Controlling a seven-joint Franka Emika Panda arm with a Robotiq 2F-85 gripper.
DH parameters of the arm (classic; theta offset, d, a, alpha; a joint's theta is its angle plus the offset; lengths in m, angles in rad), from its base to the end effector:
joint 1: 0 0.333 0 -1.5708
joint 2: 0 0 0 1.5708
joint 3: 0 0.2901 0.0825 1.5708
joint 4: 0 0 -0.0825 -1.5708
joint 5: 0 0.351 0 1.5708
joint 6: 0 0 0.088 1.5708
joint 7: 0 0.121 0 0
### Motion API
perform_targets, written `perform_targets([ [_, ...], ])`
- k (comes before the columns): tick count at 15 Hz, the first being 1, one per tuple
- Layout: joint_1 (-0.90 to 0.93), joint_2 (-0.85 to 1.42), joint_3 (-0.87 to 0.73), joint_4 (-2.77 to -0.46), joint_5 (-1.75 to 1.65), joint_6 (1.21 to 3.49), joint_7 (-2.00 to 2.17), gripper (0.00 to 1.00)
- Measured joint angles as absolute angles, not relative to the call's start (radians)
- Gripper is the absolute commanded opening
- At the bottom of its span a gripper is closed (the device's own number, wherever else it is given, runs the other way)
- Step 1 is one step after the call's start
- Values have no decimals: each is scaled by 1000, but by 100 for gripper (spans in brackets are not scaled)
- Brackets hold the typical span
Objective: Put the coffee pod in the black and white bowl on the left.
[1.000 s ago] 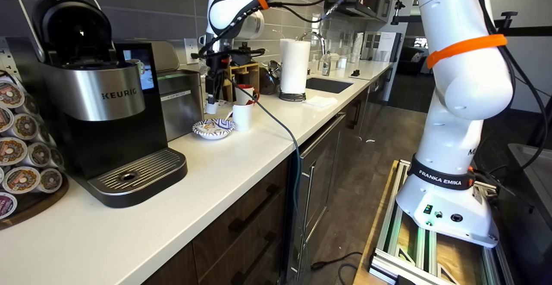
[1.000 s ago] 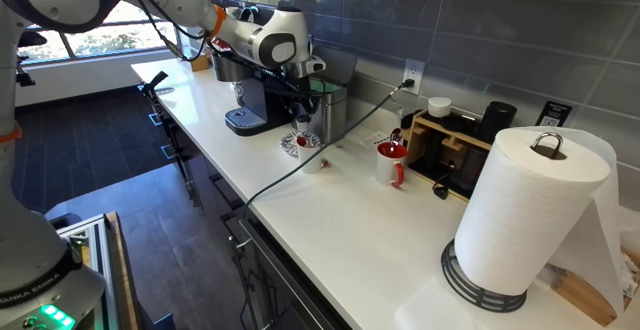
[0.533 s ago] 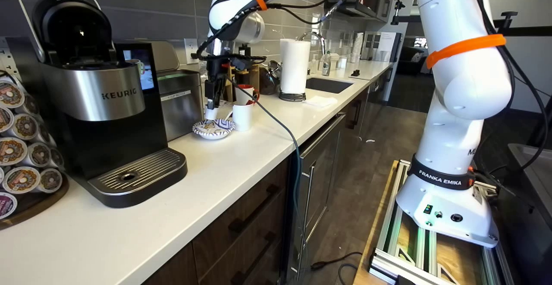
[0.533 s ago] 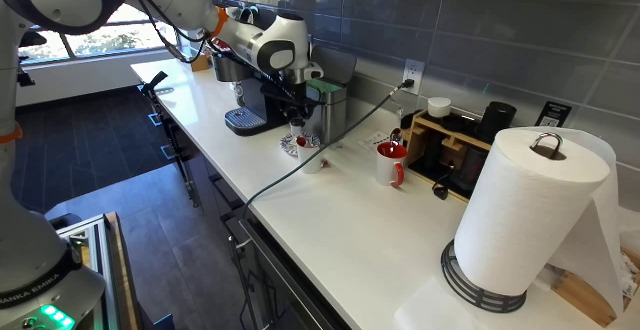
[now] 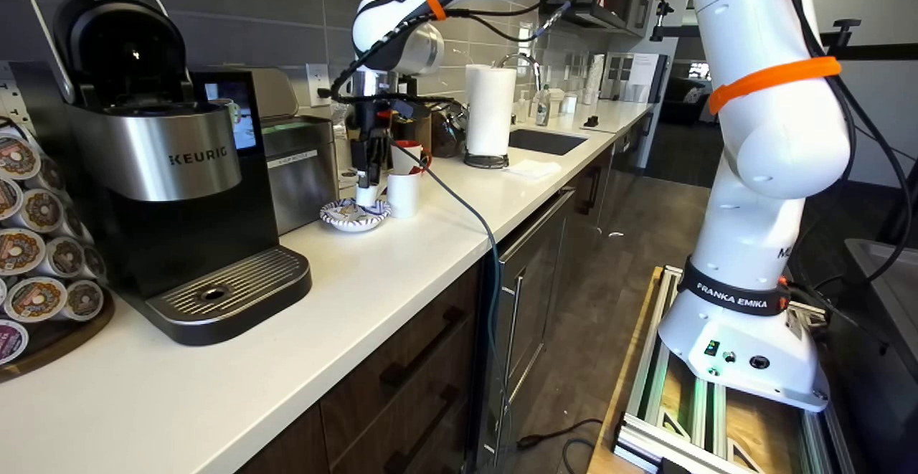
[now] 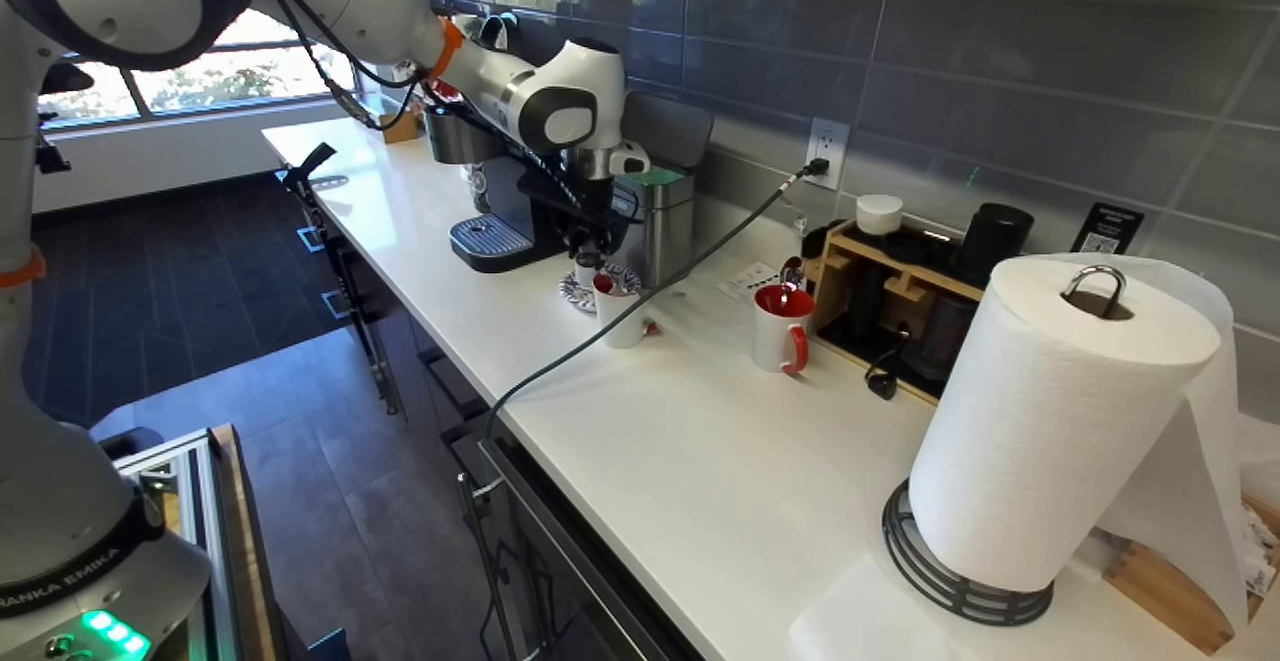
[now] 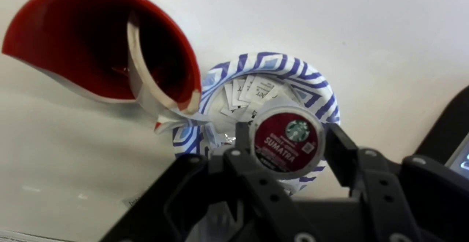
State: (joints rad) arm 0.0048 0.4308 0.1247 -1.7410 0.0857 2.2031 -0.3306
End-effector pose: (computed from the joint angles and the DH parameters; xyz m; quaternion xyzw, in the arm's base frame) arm 0.6192 0.0784 0.3157 -0.9783 -0.1975 -0.0228 0.0588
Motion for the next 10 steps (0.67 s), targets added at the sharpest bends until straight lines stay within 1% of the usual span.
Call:
perform_targets([
  [1,5,432,122,-1740,86,2198,-329,78],
  [4,5,434,118,-1739,85,2193,-323,99],
  [5,5,434,118,-1738,83,2193,-321,100],
  [10,13,431,117,-1729,65,2196,-315,100],
])
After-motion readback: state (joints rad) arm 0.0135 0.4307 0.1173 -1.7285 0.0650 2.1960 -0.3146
